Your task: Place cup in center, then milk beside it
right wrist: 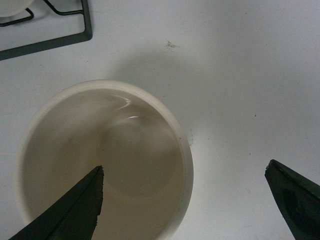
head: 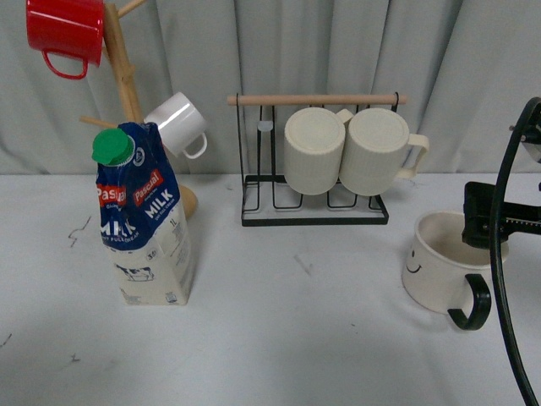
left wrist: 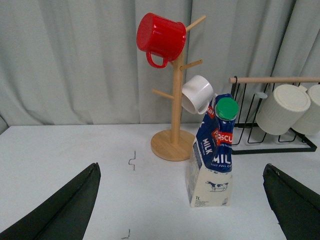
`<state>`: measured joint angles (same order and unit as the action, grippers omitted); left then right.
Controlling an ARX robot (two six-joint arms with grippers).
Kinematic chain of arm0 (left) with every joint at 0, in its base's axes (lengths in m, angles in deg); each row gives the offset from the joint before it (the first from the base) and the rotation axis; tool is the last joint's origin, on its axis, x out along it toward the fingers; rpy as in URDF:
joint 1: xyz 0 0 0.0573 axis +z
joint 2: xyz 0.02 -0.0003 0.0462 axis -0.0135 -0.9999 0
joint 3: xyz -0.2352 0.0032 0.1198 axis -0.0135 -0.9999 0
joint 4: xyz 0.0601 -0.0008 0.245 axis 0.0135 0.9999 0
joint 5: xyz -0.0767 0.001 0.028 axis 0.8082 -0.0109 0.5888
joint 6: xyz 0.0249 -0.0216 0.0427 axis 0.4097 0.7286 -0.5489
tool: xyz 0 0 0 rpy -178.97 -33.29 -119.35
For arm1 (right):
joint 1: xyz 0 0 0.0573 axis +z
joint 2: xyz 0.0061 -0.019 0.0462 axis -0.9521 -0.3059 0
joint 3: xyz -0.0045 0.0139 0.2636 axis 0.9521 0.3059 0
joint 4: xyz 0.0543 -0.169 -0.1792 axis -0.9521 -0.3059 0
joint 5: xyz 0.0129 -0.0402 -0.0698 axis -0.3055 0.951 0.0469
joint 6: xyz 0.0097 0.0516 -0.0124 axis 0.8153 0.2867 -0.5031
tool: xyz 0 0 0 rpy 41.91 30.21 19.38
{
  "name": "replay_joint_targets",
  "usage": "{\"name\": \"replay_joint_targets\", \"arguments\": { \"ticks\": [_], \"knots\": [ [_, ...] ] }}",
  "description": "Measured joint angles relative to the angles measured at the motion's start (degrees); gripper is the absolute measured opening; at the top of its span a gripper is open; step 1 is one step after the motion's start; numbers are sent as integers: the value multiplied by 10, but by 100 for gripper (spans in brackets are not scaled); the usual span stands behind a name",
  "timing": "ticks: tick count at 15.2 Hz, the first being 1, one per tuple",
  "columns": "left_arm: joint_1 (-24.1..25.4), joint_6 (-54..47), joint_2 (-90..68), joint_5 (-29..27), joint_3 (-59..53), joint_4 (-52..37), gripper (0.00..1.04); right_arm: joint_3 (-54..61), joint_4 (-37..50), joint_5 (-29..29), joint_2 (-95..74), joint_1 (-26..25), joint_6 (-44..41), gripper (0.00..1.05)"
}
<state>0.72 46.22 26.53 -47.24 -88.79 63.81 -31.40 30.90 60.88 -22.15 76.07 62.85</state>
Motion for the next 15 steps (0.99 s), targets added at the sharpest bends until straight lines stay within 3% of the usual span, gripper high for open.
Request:
{"name": "replay_joint_targets", "arguments": {
  "ticks": [3, 4, 12, 15],
  "knots": [
    [0, 0, 0, 0, 0, 0, 98, -34, -12, 17, -44, 12, -6, 98],
    [0, 0, 0, 0, 0, 0, 98, -46, -16, 22, -55, 14, -8, 91],
    [0, 0, 0, 0, 0, 0, 98, -79, -37, 54, -89, 22, -21, 6],
    [0, 0, 0, 0, 0, 0, 98, -62, -40, 58, -69, 33, -19, 3]
  ]
}}
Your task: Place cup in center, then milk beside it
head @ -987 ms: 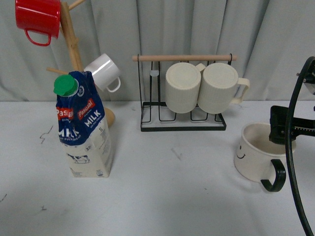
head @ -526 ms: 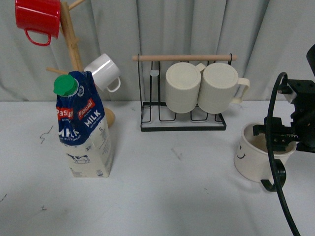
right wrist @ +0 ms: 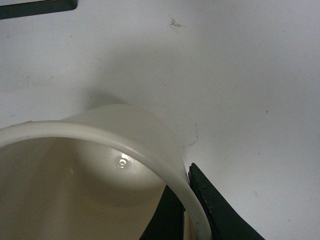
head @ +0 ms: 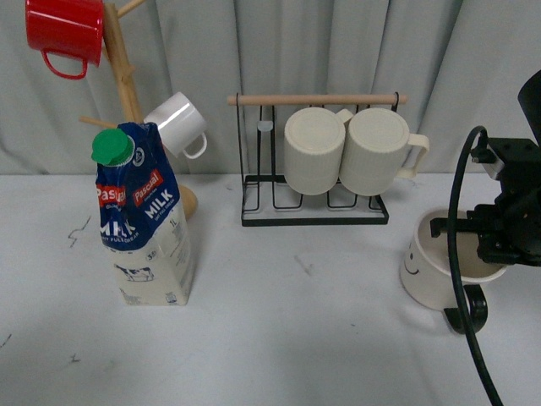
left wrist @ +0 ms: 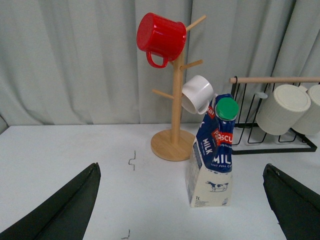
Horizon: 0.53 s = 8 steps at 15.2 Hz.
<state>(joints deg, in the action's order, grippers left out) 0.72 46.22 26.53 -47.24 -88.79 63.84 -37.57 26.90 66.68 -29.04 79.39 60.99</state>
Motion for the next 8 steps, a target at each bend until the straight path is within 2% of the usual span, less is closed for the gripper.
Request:
{"name": "replay_joint_targets", "arguments": {
  "ticks": [3, 8],
  "knots": [
    [0, 0, 0, 0, 0, 0, 98, 11, -3, 1, 37, 34, 38, 3],
    [0, 0, 0, 0, 0, 0, 98, 9, -10, 5, 51, 122, 142, 3]
  ]
}}
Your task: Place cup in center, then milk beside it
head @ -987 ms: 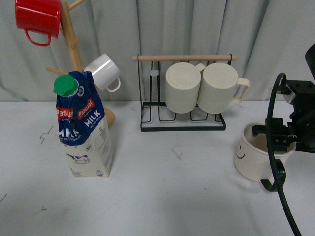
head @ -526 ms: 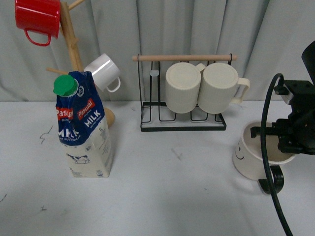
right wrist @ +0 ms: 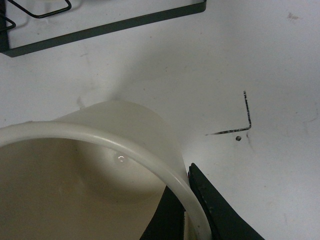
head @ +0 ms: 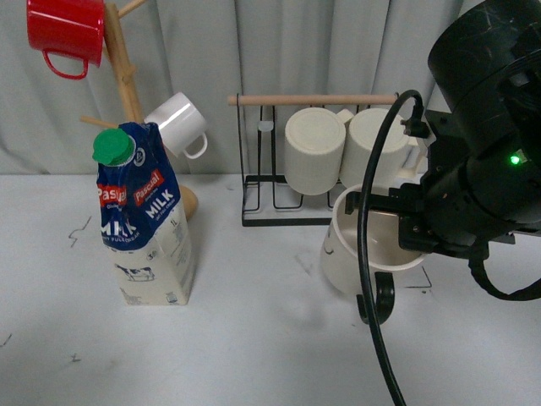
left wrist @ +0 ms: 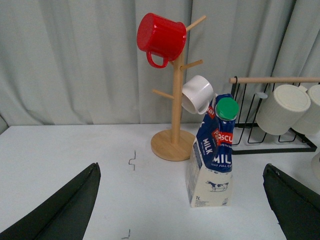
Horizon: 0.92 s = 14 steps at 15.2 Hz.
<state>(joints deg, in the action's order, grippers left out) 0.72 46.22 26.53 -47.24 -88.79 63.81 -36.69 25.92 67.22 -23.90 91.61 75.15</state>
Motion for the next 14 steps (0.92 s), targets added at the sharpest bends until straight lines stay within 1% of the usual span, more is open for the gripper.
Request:
{"name": "replay_joint_targets", "arguments": {
  "ticks": [1, 5, 11, 12, 13, 14],
  "knots": [
    [0, 0, 0, 0, 0, 0, 98, -12, -6, 0, -19, 13, 35, 3],
    [0, 0, 0, 0, 0, 0, 98, -35, -15, 3, -56, 27, 78, 3],
    [0, 0, 0, 0, 0, 0, 98, -94, -23, 4, -112, 43, 96, 3],
    [0, 0, 0, 0, 0, 0, 98, -97, -21, 6, -118, 46, 95, 9],
    [0, 0, 0, 0, 0, 0, 98, -97, -20, 6, -119, 46, 95, 22],
    [0, 0, 0, 0, 0, 0, 98, -97, -16, 6, -119, 46, 95, 31]
  ]
}}
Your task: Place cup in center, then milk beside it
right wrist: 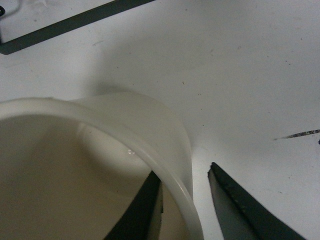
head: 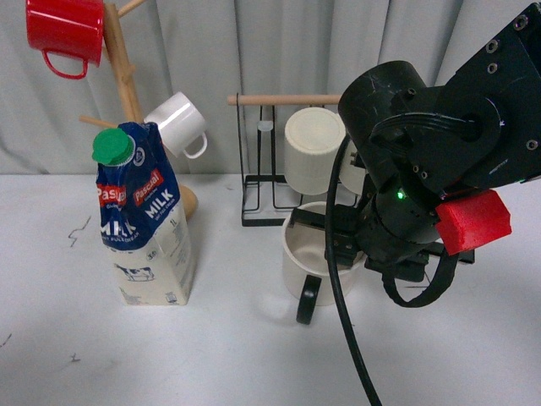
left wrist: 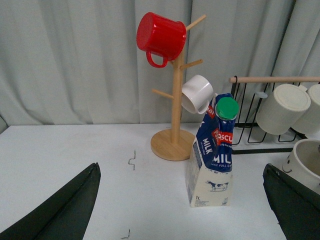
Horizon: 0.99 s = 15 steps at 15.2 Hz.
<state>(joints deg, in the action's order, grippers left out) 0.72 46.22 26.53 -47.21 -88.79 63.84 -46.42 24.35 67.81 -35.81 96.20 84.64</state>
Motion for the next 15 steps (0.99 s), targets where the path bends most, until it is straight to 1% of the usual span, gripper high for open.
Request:
{"name": "replay_joint_targets", "arguments": {
  "ticks": [1, 2, 3, 5, 6, 7, 9, 10, 11, 12, 13, 14, 15],
  "knots": [
    [0, 0, 0, 0, 0, 0, 98, 2, 12, 2, 0, 0, -1, 40],
    [0, 0, 0, 0, 0, 0, 98, 11, 28, 6, 4, -1, -7, 55],
    [0, 0, 0, 0, 0, 0, 98, 21, 35, 9, 10, -1, -14, 66],
    [0, 0, 0, 0, 0, 0, 98, 35, 55, 12, 26, -4, -28, 84],
    [0, 0, 0, 0, 0, 0, 98, 46, 69, 14, 40, -5, -36, 95],
    [0, 0, 0, 0, 0, 0, 98, 59, 90, 25, 57, -8, -46, 100],
    [0, 0, 0, 0, 0, 0, 98, 91, 132, 37, 99, -8, -63, 97],
    [0, 0, 0, 0, 0, 0, 98, 128, 196, 47, 137, -7, -85, 98],
    [0, 0, 0, 0, 0, 0, 98, 157, 237, 37, 172, -7, -100, 98],
    [0, 0, 0, 0, 0, 0, 98, 165, 258, 37, 201, -4, -110, 98],
    [0, 0, 0, 0, 0, 0, 98, 185, 369, 64, 196, -3, -136, 94],
    [0, 0, 0, 0, 0, 0, 98, 268, 544, 116, 195, -10, -217, 79],
    [0, 0, 0, -1, 0, 1, 98, 362, 637, 116, 210, -32, -272, 67]
  ]
}}
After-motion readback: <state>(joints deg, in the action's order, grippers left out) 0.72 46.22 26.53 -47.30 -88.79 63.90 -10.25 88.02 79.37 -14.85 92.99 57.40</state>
